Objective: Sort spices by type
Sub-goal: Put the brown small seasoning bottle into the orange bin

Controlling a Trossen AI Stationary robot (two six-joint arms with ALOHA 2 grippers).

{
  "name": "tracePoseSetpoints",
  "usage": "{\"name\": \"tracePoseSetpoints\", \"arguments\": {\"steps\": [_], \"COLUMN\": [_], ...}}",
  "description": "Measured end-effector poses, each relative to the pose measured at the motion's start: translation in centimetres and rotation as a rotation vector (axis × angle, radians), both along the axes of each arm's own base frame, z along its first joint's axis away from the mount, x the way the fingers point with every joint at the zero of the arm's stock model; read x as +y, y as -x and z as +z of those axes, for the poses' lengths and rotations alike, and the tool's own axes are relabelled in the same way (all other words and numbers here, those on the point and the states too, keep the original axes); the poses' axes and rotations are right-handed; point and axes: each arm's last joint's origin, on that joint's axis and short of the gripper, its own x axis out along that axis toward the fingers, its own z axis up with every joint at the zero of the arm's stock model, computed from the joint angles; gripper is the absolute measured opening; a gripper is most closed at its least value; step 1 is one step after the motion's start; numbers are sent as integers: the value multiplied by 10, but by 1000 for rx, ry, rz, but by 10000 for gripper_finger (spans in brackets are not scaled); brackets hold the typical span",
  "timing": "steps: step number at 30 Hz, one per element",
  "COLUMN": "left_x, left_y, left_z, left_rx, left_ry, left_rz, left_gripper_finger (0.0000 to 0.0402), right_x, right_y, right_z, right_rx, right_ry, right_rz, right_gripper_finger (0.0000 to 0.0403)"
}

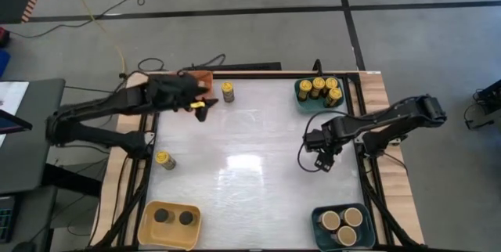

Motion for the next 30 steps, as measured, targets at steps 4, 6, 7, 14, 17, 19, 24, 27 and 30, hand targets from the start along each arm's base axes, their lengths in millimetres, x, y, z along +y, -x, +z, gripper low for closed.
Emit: {"name": "tracePoseSetpoints", "arguments": {"steps": [4, 6, 7, 14, 17, 19, 24, 27, 30], "left_x": [-11, -15, -17, -29, -33, -36, -41, -42, -43], "left_y": [-14, -21, -25, -46, -57, -65, -91, -104, -114], "left_z": [-7, -12, -13, -27, -33, -38, -62, -77, -91], "left_rx": [8, 11, 13, 25, 12, 8, 41, 62, 85], "left_ry": [24, 41, 49, 98, 124, 140, 168, 221, 297], "left_rz": [24, 20, 18, -12, -17, -19, -21, -16, -52], "left_gripper_finger": [267, 267, 267, 267, 267, 267, 267, 267, 267], "right_x": [6, 9, 10, 18, 21, 23, 29, 35, 40], "right_y": [4, 7, 9, 15, 16, 17, 22, 26, 34], "right_z": [-9, -13, -15, -26, -26, -26, -25, -20, -10], "right_rx": [5, 19, 27, 34, 28, 37, 56, -1, -75], "right_ry": [-7, -5, -3, -1, -2, 1, 12, 24, 40], "right_rz": [41, 58, 67, 105, 122, 127, 123, 128, 119], "right_gripper_finger": [301, 301, 301, 301, 301, 301, 301, 301, 301]}}
